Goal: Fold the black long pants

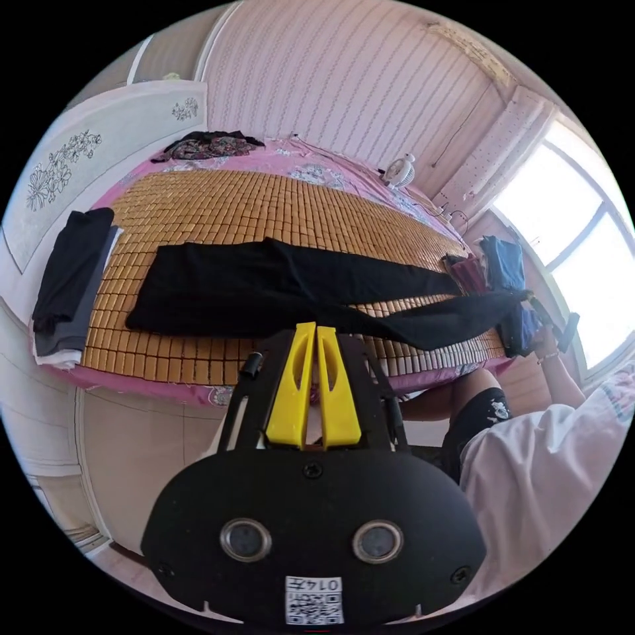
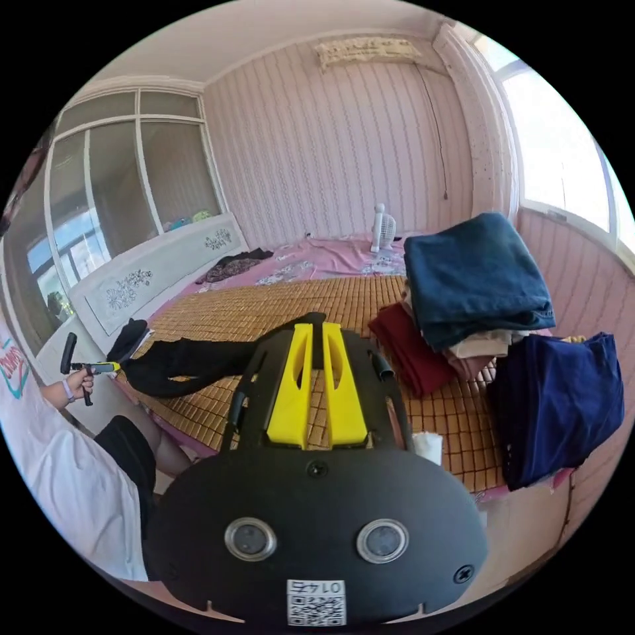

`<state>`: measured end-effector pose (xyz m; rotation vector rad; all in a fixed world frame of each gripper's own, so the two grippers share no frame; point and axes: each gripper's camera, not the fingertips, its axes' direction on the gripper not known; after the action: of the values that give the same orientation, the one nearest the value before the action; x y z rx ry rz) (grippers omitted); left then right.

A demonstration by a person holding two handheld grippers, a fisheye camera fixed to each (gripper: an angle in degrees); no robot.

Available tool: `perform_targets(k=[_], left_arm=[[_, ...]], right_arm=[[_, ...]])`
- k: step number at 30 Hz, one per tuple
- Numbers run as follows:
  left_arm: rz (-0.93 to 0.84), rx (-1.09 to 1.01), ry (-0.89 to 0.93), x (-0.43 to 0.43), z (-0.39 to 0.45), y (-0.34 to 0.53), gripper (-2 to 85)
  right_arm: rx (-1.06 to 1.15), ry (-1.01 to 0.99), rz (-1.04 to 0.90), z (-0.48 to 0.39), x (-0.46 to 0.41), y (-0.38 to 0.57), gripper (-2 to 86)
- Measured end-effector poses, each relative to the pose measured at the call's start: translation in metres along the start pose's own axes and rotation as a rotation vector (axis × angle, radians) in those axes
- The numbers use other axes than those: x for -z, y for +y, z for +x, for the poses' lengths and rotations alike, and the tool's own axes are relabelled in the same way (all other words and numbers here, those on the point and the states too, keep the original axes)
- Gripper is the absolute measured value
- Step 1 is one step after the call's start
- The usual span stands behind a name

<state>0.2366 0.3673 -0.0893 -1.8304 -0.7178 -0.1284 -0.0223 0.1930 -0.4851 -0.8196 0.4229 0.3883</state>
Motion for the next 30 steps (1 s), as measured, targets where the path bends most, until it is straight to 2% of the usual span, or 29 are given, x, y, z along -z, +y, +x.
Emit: perform_targets(k=[3,7,12,17,19,23,25,27,30], left_arm=[[-0.089,0.082,0.075,-0.024,-0.007,0.027,-1.0],[-0.118,0.228,0.129,-0.044,-0.022,0.05,-1.0],[-0.136,0.152,0.129,-0.052,-0.009,0.029,-1.0],[-0.183,0.037,0.178,-0.096,0.031,-0.001,-1.0],[-0.233,-0.027,0.138,-0.12,0.05,-0.009,-1.0],[-0.4,-0.118,-0.044,-0.17,0.076,-0.023,-1.0],[-0.43,-0.123,-0.048,-0.178,0.077,-0.026,-1.0],[-0.43,-0.116,-0.021,-0.179,0.074,-0.026,-1.0],[-0.422,-0.101,0.011,-0.18,0.07,-0.021,-1.0]], right_arm=[[-0.066,0.128,-0.116,0.024,0.005,0.044,4.0],[-0.327,0.174,-0.322,0.061,-0.001,0.114,6.2],[-0.425,0.105,-0.323,0.064,-0.009,0.126,7.2],[-0.531,0.006,-0.393,0.075,-0.071,0.101,10.3],[-0.56,0.022,-0.428,0.08,-0.095,0.095,10.6],[-0.502,0.11,-0.517,0.075,-0.13,0.082,5.4],[-0.478,0.112,-0.536,0.072,-0.134,0.074,2.3],[-0.436,0.057,-0.491,0.067,-0.127,0.06,1.3],[-0.318,-0.067,-0.287,0.05,-0.081,0.023,0.6]])
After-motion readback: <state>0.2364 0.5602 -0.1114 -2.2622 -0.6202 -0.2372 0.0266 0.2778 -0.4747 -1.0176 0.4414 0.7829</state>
